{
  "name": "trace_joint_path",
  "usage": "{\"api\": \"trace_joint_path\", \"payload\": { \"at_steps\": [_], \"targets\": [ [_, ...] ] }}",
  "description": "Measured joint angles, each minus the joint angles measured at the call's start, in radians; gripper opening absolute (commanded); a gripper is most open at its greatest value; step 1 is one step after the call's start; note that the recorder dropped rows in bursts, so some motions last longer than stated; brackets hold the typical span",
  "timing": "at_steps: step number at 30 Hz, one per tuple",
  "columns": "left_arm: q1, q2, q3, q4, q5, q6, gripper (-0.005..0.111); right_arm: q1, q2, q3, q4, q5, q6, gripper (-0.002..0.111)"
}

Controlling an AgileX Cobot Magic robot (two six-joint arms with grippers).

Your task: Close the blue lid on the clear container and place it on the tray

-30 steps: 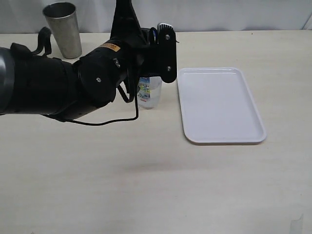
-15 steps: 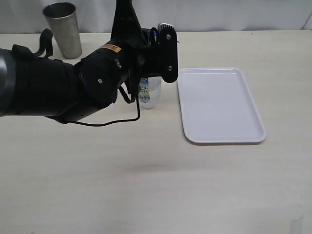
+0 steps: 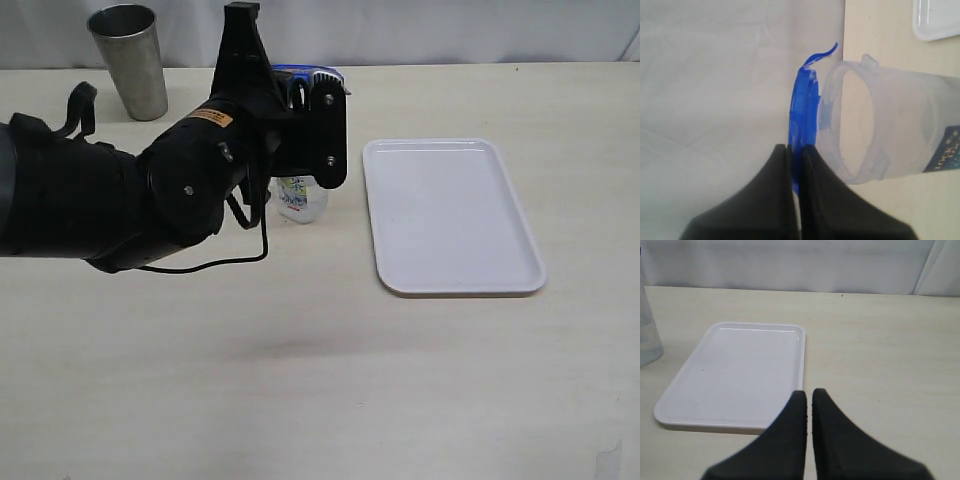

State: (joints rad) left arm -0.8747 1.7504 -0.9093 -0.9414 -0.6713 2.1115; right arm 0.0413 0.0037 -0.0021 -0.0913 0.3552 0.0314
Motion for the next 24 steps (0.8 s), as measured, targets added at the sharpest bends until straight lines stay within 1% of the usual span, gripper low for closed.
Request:
{"api": "trace_joint_path", "payload": {
  "at_steps": [9, 24],
  "targets": [
    [0.000, 0.000, 0.006, -0.007, 0.068, 0.000, 0.000, 0.000, 0.000, 0.000, 0.000, 0.000, 0.000, 0.004],
    [0.000, 0.000, 0.009, -0.037, 0.091, 0.000, 0.000, 0.000, 0.000, 0.000, 0.000, 0.000, 0.000, 0.004]
  ]
}}
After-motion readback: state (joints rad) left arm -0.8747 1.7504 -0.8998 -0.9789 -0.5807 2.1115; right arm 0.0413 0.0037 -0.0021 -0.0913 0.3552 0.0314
